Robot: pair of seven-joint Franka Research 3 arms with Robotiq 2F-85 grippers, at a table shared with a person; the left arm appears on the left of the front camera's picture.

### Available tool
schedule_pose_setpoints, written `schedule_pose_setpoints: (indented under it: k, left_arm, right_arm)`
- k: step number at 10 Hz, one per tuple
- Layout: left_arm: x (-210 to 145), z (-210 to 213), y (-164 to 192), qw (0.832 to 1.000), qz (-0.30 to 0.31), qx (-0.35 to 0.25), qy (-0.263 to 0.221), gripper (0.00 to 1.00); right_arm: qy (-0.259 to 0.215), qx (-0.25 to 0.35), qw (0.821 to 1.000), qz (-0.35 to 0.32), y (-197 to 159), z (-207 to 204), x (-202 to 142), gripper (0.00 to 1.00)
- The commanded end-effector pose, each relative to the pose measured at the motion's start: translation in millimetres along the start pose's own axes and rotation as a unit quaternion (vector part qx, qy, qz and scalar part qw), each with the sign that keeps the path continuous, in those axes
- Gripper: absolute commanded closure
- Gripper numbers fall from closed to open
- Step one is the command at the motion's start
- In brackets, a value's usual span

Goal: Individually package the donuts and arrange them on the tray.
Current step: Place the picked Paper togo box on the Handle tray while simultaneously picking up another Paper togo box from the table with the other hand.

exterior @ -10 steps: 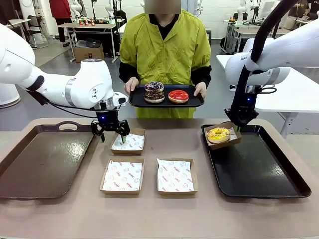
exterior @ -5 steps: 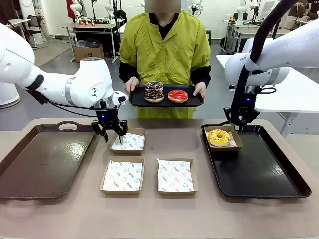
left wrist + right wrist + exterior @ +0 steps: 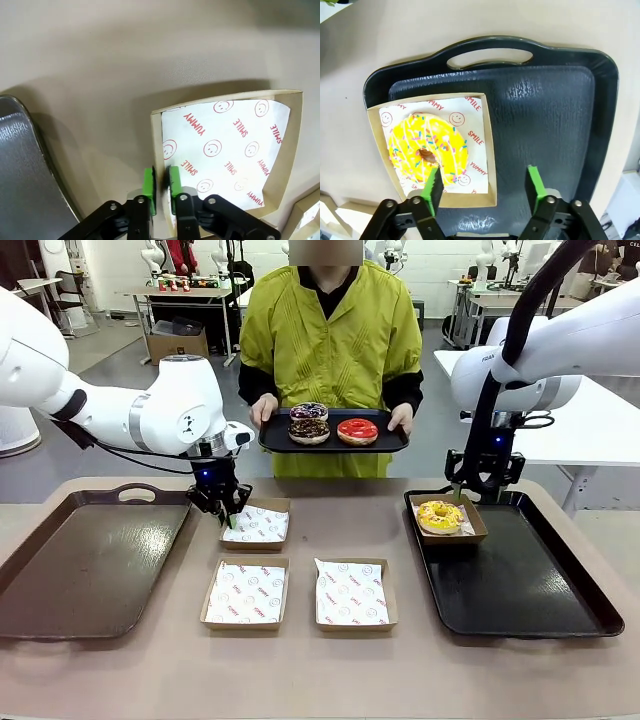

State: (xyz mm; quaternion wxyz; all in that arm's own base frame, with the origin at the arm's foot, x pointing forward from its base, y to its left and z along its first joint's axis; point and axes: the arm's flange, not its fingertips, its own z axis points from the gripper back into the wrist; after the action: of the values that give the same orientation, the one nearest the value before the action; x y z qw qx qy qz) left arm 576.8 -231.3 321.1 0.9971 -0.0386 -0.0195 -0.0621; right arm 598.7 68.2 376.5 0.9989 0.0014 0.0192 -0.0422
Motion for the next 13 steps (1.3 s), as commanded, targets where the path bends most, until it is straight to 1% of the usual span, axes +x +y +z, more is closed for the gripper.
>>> schedule_pose_setpoints:
  k: [1, 4, 5, 6, 7, 9, 11, 12, 13]
  left_arm:
    - [4, -1, -3, 1.0, 0.017, 0.01, 0.0, 1.0]
    - [4, 1, -2, 1.0, 0.021, 0.016, 0.002, 1.0]
    - [3, 5, -3, 0.999, 0.025, 0.016, 0.015, 1.0]
    - [-2, 16, -2, 0.999, 0.028, 0.013, 0.026, 1.0]
    - [-7, 30, -2, 0.998, 0.047, 0.019, 0.027, 1.0]
    - [-20, 64, -6, 0.998, 0.056, 0.026, 0.019, 1.0]
    - [-31, 101, -19, 0.998, 0.054, 0.037, 0.01, 1.0]
    - [-34, 116, -25, 0.998, 0.054, 0.037, 0.001, 1.0]
    - [-37, 130, -32, 0.998, 0.053, 0.037, -0.007, 1.0]
  right_arm:
    - [-0.004, 0.003, 1.0, 0.002, -1, 0, 4, 0.0]
    - [-0.005, 0.008, 1.0, 0.0, -4, 2, 2, 0.0]
    - [-0.002, 0.022, 1.0, 0.007, -7, 6, -4, 0.0]
    - [0.029, 0.07, 0.996, 0.036, -20, 15, -19, 0.0]
    - [0.064, 0.127, 0.988, 0.059, -40, 28, -34, 0.0]
    - [0.067, 0.216, 0.971, 0.079, -92, 56, -68, 0.0]
    - [0.038, 0.289, 0.952, 0.09, -146, 78, -106, 0.0]
    - [0.019, 0.328, 0.94, 0.096, -172, 86, -122, 0.0]
    - [0.004, 0.366, 0.926, 0.088, -198, 89, -135, 0.0]
